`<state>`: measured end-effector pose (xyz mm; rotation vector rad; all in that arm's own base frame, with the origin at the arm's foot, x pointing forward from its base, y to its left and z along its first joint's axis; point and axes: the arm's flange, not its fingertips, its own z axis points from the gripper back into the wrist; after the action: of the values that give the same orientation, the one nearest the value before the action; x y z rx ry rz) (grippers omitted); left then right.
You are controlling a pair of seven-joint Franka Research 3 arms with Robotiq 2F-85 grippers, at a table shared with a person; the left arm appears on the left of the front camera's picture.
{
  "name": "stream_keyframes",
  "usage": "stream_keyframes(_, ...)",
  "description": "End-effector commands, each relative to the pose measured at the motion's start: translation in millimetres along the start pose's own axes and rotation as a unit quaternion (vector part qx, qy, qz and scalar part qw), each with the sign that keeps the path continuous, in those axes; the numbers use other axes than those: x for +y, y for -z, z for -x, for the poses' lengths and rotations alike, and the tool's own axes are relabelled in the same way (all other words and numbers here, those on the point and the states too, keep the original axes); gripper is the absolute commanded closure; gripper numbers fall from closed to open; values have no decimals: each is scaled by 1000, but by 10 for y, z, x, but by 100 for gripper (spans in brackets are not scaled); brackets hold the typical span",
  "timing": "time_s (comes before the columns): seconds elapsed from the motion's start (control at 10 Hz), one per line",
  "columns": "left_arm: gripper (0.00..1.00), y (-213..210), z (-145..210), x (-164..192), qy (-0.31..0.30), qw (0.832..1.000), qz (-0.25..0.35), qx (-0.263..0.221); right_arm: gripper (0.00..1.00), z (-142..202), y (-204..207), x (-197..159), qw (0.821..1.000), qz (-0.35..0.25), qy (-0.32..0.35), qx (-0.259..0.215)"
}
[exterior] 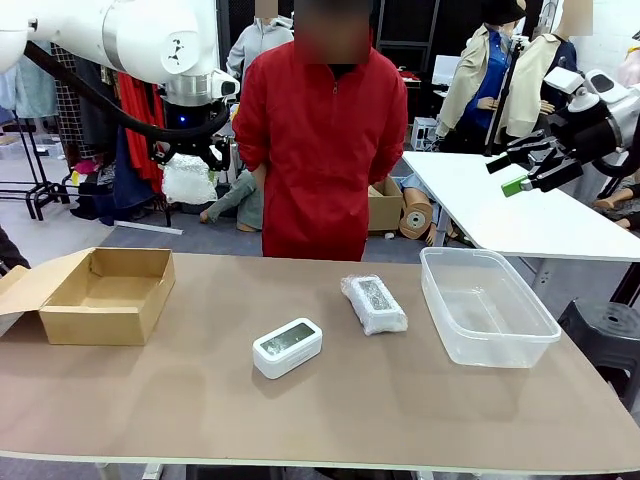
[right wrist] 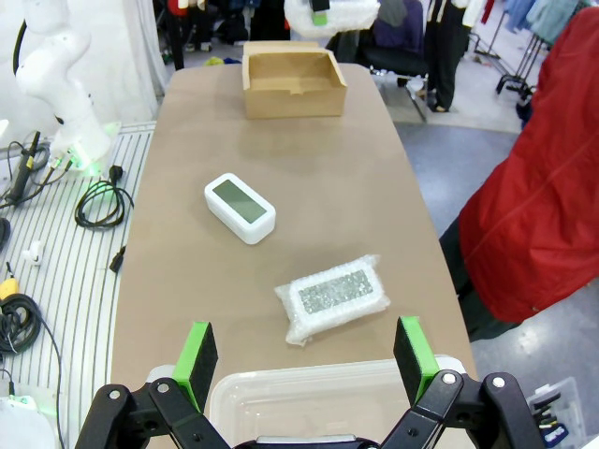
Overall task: Separate and place wrapped and unwrapped clocks.
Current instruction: Pick up the Digital clock indicated by the person.
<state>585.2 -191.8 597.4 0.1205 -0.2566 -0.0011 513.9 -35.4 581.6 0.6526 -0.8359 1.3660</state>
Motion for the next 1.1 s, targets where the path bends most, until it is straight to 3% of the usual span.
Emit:
stream_keyframes(0.0,100,-26,-1,16,-4,1000,0,-2,0,-19,-1,6,1000,0,-2,-1)
stream_keyframes(1.0,100,-26,-1,16,-4,1000,0,-2,0,-19,-1,6,1000,0,-2,-1)
